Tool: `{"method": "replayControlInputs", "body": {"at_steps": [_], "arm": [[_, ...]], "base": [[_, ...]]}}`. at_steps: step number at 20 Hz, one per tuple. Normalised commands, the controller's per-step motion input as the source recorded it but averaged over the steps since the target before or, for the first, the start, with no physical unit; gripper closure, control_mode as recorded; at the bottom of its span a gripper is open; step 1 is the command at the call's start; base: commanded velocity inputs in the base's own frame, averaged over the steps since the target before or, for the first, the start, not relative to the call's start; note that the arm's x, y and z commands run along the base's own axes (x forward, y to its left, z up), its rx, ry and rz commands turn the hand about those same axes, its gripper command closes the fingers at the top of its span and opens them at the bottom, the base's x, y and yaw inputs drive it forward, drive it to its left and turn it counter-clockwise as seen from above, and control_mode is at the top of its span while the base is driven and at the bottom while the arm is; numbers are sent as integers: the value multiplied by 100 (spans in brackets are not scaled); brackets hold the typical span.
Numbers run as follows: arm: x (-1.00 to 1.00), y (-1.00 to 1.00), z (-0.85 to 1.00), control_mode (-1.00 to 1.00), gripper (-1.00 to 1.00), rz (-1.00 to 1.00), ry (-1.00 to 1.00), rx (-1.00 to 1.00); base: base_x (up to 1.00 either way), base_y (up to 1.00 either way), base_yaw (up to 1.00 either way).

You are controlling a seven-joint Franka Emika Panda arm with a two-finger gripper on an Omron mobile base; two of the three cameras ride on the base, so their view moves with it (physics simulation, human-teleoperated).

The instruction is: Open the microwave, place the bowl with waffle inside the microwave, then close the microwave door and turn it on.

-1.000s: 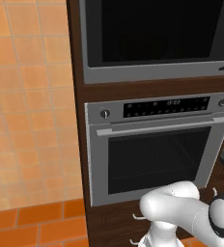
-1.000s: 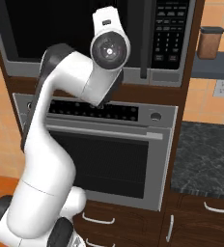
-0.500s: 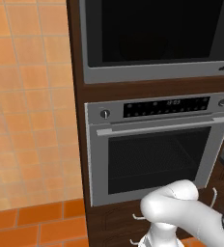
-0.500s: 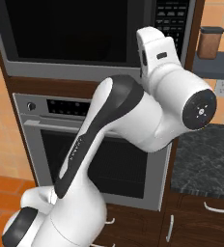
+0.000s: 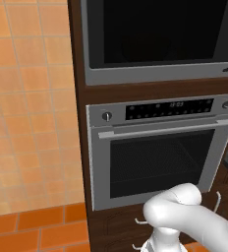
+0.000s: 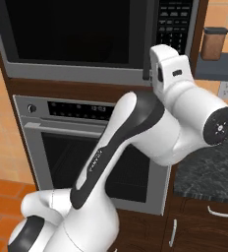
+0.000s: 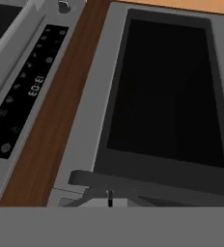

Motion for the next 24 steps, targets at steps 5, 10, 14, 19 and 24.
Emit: {"method": "replayControlInputs", "body": {"at_steps": [5,10,14,19,24], "arm": [[66,0,-12,-100,100,-15,0,0],[57,0,0,-100,100,-17,0,0],[31,-7,0,-100,100,-15,0,1],[17,-11,6,-100,100,-14,2,10],[20,-7,17,-100,100,-11,4,11]], "base": [[0,0,0],[0,0,0],[0,0,0],[0,0,0],[0,0,0]]}}
